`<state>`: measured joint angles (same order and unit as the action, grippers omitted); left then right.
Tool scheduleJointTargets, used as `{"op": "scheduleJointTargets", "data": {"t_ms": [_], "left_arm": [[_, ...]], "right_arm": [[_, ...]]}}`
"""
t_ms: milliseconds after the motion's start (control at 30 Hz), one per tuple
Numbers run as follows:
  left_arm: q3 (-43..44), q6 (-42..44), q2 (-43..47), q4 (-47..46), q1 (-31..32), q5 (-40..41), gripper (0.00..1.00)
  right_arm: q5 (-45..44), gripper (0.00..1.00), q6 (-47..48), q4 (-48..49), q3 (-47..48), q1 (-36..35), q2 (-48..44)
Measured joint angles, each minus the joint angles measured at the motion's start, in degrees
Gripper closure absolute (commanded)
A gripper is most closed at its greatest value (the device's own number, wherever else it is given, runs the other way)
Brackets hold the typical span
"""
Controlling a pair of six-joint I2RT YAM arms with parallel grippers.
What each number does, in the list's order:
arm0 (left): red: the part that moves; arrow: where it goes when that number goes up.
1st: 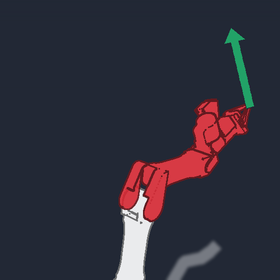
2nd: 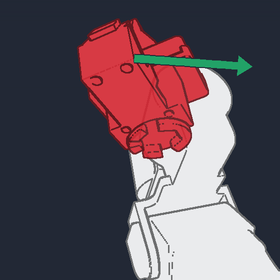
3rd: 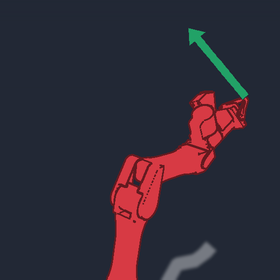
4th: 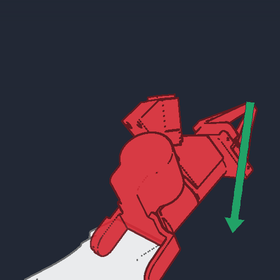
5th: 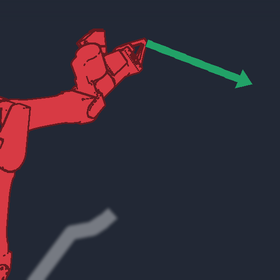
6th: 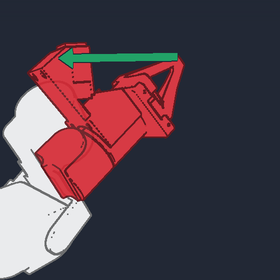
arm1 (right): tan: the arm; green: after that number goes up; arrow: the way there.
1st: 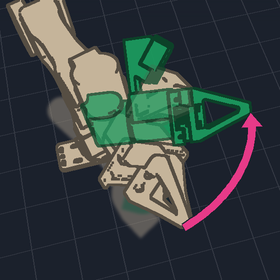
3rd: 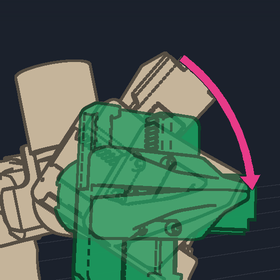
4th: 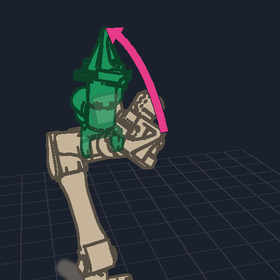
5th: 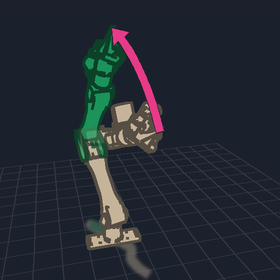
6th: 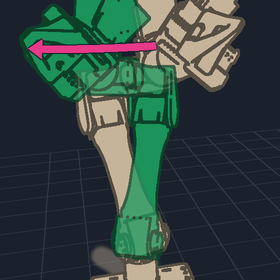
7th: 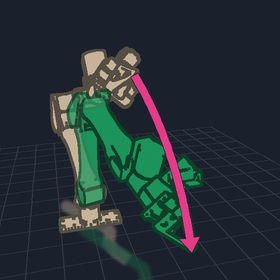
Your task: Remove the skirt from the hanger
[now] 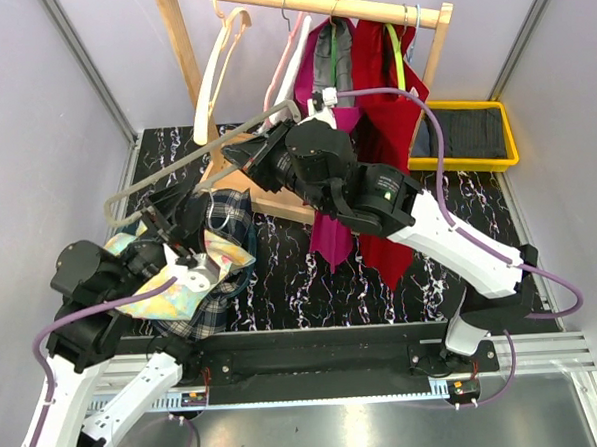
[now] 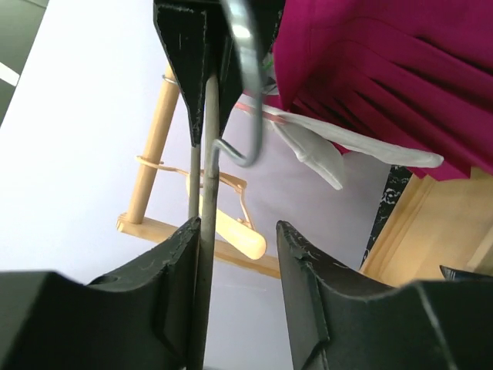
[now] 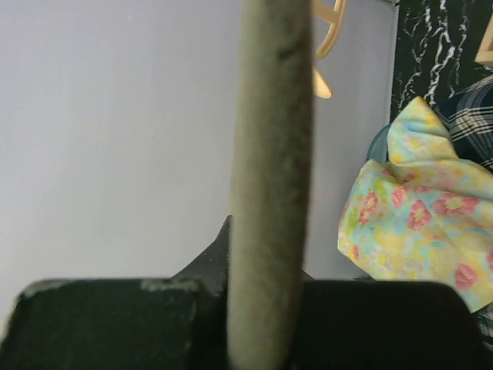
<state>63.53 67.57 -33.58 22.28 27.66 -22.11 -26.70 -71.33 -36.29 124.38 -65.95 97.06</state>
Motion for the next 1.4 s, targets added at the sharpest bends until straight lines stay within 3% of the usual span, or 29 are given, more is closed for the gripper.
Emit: {"op": "scheduleJointTargets", "data": {"t_ms": [167,333,367,467,567,667,800,867,1033,1200,1300,1400], "left_arm": [[0.1,-2.9,2.1,-0.5,1.2,2.1,0.77],[3.2,-8.3,2.0,1.4,1.3,4.6,0.84],[4.0,-9.4,1.9,1.7,1.3,4.9,0.86],[6.7,-12.3,1.9,3.4,1.5,5.9,1.00],[9.7,-15.2,1.4,8.9,1.9,6.1,1.00],[13.5,-18.5,-0.3,14.0,2.0,6.1,1.00],[17.2,-23.3,-2.9,19.2,2.3,5.9,1.00],[19.8,-25.8,-4.6,20.5,2.3,6.4,1.00],[30.7,-32.5,-11.8,24.8,2.4,7.3,1.00],[47.8,-39.3,-23.8,23.3,1.7,15.3,1.00],[59.5,-42.5,-32.0,22.9,1.7,20.9,1.00],[65.5,-45.0,-37.3,23.7,1.7,24.3,1.00]], "right_arm": [[1.2,1.00,-1.2,2.3,-0.6,-0.7,-0.1],[3.1,0.98,-2.8,3.9,-0.8,-0.8,0.5],[3.7,0.93,-3.3,4.4,-1.0,-0.8,0.6],[5.2,0.64,-3.6,4.9,-1.8,-0.8,0.6],[6.8,0.50,-3.7,7.1,-3.5,-0.7,0.2],[6.8,0.48,-3.5,7.6,-7.5,-0.7,-1.7],[6.8,0.11,-2.9,9.0,-14.6,-0.7,-5.9],[6.9,0.01,-0.9,8.9,-15.8,-0.7,-7.3],[7.0,0.00,6.1,16.0,-24.4,-1.6,-15.3],[7.6,0.00,15.4,19.6,-36.4,-6.5,-28.9],[6.2,0.01,20.9,21.9,-40.0,-10.2,-34.3],[4.0,0.00,25.3,23.5,-41.6,-13.5,-37.2]]}}
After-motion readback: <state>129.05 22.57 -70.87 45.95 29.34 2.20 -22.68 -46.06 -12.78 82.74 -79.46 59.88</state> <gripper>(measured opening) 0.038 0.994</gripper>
